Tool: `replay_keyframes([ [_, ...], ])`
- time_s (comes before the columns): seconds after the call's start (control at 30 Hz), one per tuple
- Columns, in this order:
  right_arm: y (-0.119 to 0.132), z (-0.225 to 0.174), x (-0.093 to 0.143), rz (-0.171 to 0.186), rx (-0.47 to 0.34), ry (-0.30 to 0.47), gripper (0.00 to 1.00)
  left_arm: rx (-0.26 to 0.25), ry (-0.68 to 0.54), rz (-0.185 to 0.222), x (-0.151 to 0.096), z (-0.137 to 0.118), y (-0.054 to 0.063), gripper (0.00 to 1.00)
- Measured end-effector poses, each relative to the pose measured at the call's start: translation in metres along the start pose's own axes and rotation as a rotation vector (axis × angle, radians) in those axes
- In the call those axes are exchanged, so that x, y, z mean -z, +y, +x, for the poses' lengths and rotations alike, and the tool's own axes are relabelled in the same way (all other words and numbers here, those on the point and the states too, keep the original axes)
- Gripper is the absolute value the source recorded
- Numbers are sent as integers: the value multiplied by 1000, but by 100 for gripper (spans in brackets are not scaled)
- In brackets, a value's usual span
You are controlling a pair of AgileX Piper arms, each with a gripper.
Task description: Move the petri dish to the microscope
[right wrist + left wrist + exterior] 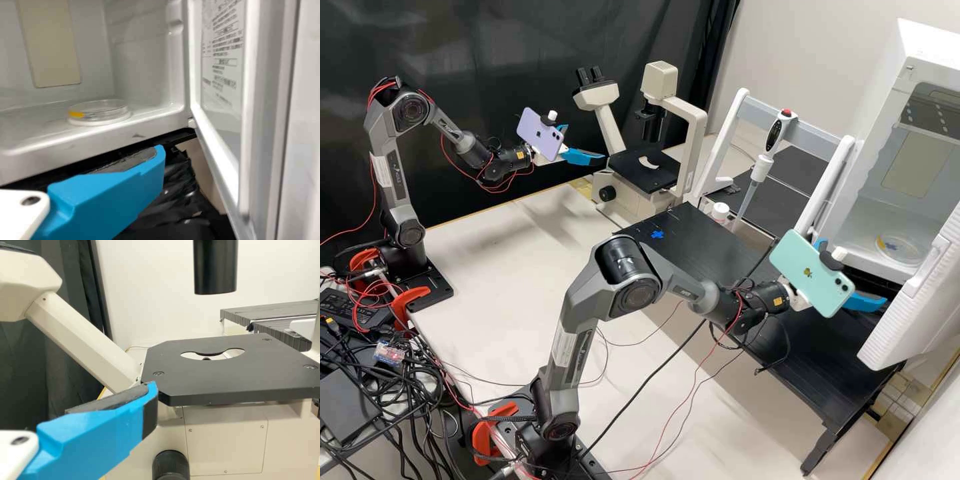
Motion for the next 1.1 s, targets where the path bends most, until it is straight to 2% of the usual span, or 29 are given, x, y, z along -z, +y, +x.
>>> replay_keyframes([
  [0.17,5,29,6,28,-4,-25,100,0,0,0,0,0,0,100],
  [0.23,6,44,9,6,-1,-34,100,0,0,0,0,0,0,100],
  [0.5,5,89,28,-35,10,-20,100,0,0,0,0,0,0,100],
  [0.63,1,104,35,-77,26,-18,100,0,0,0,0,0,0,100],
  [0.8,-5,118,44,-98,37,-12,100,0,0,0,0,0,0,100],
  [0.87,-7,124,44,-125,46,-14,100,0,0,0,0,0,0,100],
  [1.1,-24,141,37,-126,84,-33,100,0,0,0,0,0,0,100],
])
